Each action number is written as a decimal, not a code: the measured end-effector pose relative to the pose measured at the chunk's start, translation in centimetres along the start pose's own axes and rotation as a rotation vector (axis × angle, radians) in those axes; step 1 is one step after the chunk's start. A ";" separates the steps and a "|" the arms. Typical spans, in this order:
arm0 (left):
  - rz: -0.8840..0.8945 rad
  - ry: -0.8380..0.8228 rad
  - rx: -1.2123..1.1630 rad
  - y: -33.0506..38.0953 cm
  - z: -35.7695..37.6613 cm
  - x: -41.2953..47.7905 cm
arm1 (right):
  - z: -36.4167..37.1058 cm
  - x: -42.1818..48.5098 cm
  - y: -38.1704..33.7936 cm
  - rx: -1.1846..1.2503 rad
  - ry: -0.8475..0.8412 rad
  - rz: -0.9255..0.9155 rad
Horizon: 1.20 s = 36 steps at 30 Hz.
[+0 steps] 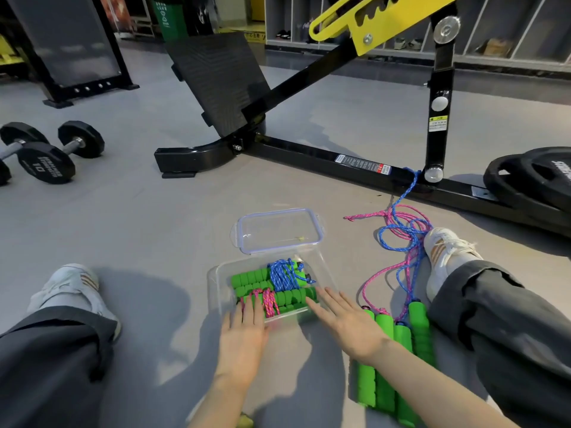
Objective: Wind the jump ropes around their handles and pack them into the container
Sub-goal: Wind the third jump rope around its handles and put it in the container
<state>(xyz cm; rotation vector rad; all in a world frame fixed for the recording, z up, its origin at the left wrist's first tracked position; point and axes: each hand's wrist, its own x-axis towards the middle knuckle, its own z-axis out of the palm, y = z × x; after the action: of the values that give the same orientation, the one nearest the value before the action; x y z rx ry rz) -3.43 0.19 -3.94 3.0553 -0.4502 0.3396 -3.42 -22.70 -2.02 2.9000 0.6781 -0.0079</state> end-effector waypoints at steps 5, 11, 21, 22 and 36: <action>0.160 0.008 -0.031 7.1 -1.1 -0.5 | -0.1 -3.9 2.6 0.045 -0.083 0.083; 0.231 -0.301 -0.166 17.8 0.0 -2.3 | 1.0 -8.8 6.0 0.138 -0.228 0.196; 0.053 -0.494 -0.246 20.9 0.7 -2.2 | 4.7 -9.4 6.1 0.015 -0.053 0.176; 0.051 -0.531 -0.252 20.6 -0.5 -1.9 | 4.7 -9.2 6.0 0.017 -0.032 0.166; 0.176 -0.451 -0.069 10.7 -0.7 -2.1 | 2.7 -7.2 3.0 0.207 -0.026 0.006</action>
<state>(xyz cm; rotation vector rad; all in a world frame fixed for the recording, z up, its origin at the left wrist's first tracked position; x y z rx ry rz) -8.65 -9.44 -3.68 3.0163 -0.7302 -0.3650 -8.46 -28.92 -3.88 3.0923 0.7031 -0.1214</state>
